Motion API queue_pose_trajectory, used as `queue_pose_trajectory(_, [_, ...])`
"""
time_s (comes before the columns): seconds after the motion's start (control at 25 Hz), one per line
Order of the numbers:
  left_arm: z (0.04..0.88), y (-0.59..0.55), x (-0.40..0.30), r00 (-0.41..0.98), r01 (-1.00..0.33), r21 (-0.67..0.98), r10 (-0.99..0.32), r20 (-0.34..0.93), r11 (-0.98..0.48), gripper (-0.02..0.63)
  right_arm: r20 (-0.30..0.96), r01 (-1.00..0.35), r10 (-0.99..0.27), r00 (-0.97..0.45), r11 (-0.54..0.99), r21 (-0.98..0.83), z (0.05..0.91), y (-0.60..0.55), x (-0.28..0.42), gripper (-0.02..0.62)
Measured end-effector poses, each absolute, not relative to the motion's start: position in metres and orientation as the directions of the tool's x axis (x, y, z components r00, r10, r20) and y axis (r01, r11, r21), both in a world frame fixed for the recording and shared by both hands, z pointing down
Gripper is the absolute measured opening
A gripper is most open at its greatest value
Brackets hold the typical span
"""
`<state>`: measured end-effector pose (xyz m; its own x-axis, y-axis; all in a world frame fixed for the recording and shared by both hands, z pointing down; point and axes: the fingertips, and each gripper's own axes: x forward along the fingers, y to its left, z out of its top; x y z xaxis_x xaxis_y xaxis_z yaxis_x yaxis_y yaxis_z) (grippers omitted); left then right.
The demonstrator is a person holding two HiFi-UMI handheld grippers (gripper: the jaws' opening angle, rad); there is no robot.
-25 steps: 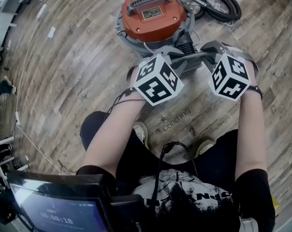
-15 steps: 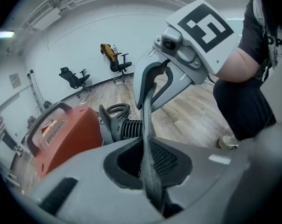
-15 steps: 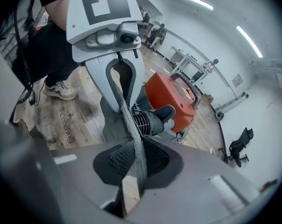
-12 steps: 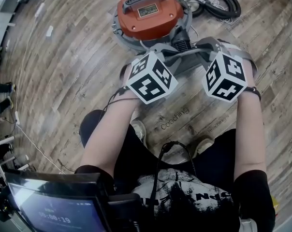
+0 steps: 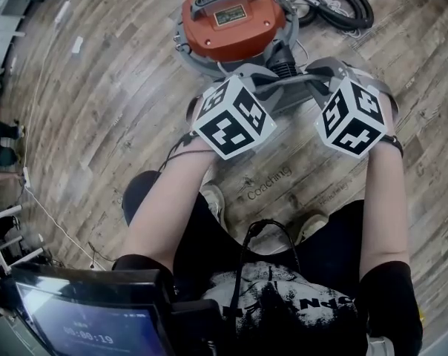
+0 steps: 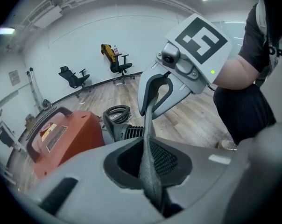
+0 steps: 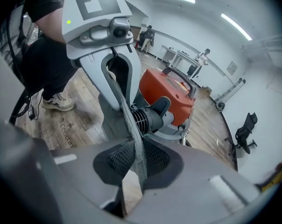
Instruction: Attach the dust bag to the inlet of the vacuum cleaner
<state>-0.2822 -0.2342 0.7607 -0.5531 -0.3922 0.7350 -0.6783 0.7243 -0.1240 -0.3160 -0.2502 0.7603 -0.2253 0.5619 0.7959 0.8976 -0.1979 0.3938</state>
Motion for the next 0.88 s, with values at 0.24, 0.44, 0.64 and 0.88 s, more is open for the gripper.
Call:
queue_pose_trajectory(0.24, [0.776,-0.221,-0.276,-0.578,-0.626,-0.031,-0.438,0.689,0.779,0.031,0.791,0.861,0.551,-0.264,-0.236,0.451,0.745,-0.234,-0.306,0.044])
queue_pose_trajectory(0.44, [0.771,-0.225,-0.281,-0.571,-0.663,-0.116,-0.399,0.717,0.74,0.032,0.791,0.902,0.568,-0.226,-0.185,0.391,0.751,-0.242,-0.31,0.041])
queue_pose_trajectory(0.64, [0.763,-0.236,-0.293,-0.555,-0.709,-0.187,-0.375,0.742,0.68,0.034,0.798,0.935,0.568,-0.201,-0.132,0.33,0.768,-0.257,-0.322,0.037])
queue_pose_trajectory(0.88, [0.76,-0.231,-0.292,-0.559,-0.683,-0.111,-0.418,0.716,0.722,0.034,0.787,0.955,0.596,-0.162,-0.106,0.276,0.768,-0.25,-0.323,0.038])
